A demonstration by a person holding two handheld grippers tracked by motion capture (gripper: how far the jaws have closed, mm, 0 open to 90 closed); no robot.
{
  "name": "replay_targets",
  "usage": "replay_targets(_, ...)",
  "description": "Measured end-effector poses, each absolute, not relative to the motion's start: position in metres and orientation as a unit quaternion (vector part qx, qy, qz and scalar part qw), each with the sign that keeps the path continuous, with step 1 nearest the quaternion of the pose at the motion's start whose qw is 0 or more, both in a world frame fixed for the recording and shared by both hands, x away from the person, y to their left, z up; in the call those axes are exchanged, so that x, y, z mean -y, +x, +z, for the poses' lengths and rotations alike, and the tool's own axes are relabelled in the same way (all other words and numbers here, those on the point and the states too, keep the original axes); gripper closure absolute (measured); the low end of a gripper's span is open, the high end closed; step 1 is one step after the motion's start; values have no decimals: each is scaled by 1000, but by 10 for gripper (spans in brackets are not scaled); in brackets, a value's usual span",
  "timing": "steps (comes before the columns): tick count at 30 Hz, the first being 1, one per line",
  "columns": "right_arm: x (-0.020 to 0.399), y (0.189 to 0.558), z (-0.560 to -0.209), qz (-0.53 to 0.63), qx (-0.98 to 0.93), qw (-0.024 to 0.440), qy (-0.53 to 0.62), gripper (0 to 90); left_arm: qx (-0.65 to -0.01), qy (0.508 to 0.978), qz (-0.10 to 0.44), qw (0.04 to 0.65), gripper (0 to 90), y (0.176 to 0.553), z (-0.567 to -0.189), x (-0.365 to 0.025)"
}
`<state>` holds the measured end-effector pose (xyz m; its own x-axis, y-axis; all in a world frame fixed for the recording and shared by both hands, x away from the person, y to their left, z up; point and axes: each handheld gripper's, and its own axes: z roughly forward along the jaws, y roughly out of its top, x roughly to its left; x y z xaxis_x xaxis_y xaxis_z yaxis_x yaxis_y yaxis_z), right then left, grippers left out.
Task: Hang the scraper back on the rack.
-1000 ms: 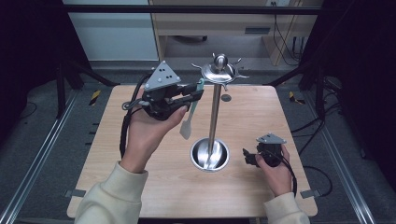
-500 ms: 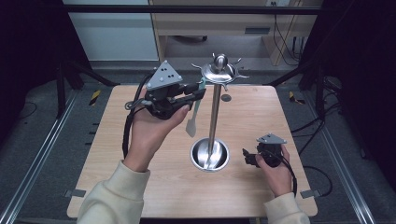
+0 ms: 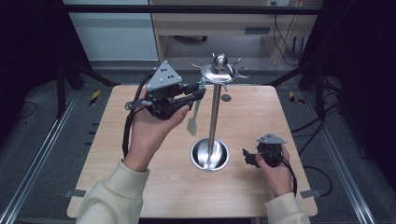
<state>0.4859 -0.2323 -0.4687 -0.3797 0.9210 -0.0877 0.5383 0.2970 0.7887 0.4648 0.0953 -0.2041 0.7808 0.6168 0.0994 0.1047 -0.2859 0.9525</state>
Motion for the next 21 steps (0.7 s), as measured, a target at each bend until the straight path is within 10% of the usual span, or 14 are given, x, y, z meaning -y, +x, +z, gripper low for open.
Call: replay_targets(21,231,484,-467,341,-756,281,483,124,-265,769,279,511,137,438,-250,-137)
